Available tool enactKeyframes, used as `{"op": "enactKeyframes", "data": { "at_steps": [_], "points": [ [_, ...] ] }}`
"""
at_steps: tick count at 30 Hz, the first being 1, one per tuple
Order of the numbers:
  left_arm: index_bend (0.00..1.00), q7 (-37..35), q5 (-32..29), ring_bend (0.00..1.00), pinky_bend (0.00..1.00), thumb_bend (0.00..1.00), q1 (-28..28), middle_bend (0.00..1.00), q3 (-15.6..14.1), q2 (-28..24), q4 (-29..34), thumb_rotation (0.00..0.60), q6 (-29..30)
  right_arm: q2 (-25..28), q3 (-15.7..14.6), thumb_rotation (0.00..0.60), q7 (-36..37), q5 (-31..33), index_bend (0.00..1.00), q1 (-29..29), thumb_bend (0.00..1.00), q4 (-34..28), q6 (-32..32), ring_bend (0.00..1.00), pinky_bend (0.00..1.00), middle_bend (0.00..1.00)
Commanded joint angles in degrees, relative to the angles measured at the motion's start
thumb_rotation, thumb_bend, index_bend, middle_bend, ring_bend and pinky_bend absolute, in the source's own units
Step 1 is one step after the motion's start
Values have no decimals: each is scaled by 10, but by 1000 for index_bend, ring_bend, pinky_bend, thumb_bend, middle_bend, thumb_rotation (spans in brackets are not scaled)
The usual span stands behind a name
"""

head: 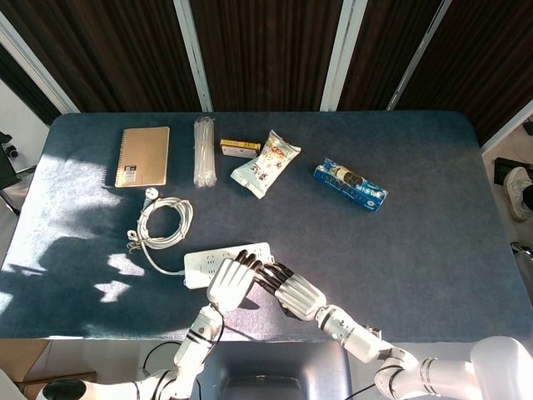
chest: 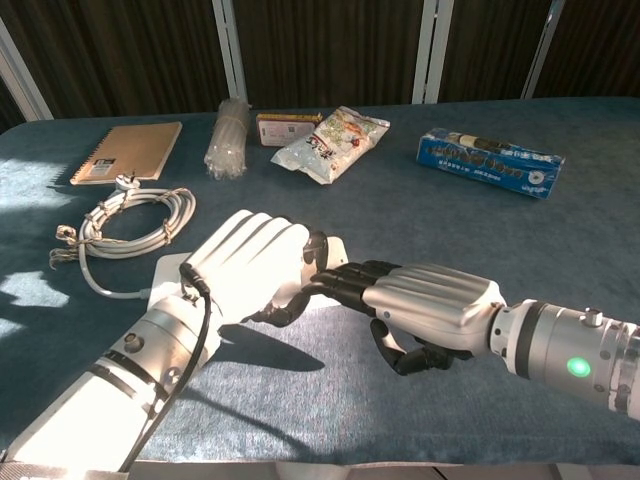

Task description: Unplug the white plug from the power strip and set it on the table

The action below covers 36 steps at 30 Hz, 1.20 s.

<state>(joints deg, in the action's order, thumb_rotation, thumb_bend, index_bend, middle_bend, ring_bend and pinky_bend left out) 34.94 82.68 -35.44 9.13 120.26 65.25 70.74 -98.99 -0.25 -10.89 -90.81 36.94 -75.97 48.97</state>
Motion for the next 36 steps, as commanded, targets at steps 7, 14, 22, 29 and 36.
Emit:
{"op": "enactKeyframes", "data": {
  "at_steps": [7,14,22,29,36],
  "points": [
    [576,-12,6,667,898,989,-1,671,-2,-5,0,600,5,-2,-3,600,-1,9,82,7,1000,4,-3,0,0,117],
    [618,-32,18,700,926,1000,-5,713,-3,-10,-7,600,9,-6,-6,600,-3,17,81,10,1000,5,-6,0,0,116],
    [633,-28,31,708,932,1000,-11,725,-2,-24,7,600,17,-6,-6,600,-6,25,80,11,1000,2,-2,0,0,117],
    [634,-12,50,708,932,1000,-16,725,12,-53,51,600,41,2,-6,600,1,18,57,9,1000,-6,21,0,0,117],
    [626,-15,49,708,928,1000,-4,721,16,-100,104,600,56,39,-3,600,44,-17,48,-2,1000,-40,90,0,0,117]
  ]
}}
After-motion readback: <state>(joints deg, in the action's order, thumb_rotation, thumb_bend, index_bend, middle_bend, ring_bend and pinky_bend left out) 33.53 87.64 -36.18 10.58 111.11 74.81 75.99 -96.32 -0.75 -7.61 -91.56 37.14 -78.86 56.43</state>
